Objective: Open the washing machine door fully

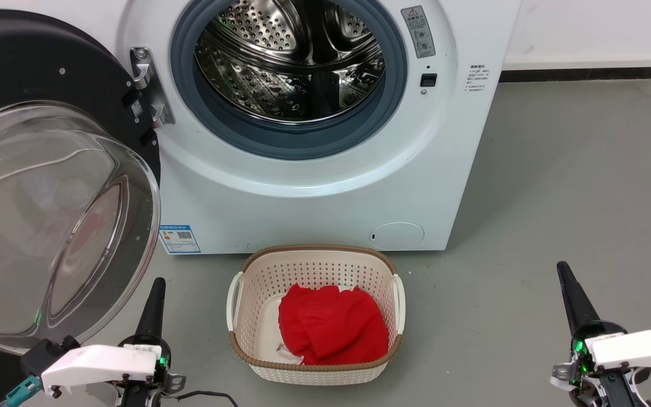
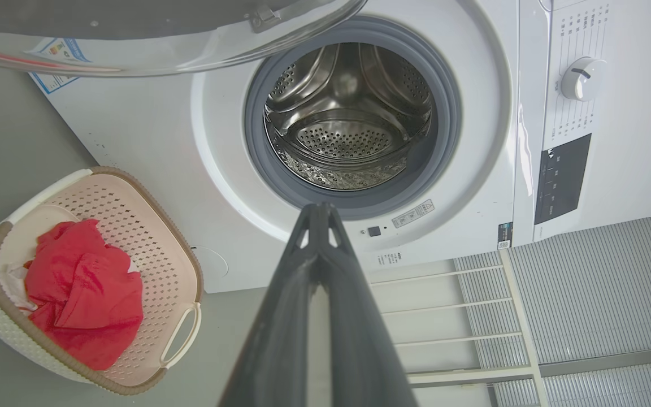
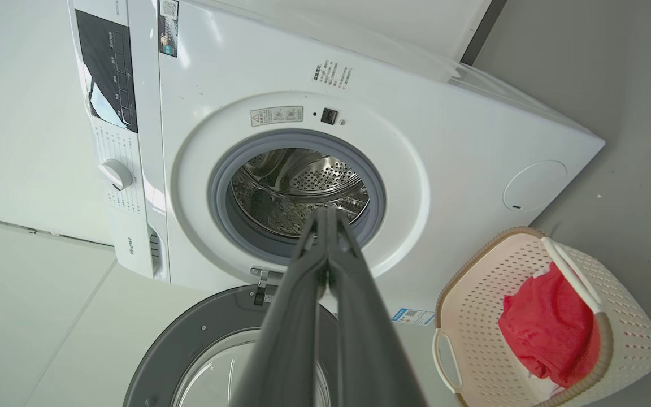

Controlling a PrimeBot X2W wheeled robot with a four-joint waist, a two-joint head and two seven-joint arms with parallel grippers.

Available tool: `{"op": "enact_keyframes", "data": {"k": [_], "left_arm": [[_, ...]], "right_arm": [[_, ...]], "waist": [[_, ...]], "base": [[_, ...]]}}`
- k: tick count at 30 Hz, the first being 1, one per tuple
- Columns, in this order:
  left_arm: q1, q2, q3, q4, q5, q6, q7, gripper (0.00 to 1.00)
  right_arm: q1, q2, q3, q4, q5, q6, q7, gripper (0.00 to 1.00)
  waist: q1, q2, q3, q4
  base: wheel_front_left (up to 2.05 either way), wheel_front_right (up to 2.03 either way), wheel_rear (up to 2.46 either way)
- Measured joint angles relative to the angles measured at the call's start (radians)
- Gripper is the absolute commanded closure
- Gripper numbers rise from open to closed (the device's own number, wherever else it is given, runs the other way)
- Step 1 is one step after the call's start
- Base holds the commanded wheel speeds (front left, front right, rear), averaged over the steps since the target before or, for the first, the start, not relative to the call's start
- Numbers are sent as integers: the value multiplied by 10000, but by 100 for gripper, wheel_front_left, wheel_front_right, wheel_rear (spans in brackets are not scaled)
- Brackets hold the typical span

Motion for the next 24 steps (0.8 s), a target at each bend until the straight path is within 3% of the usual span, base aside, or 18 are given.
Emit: {"op": "enact_keyframes", "data": {"k": [24], "left_arm": [[-246,-4,69,278,-2171,-79,510,100]], "right_arm": [[-258,6,-184,307,2056,0,372,100]], "waist": [[0,0,6,38]], "base": [[0,0,0]]}}
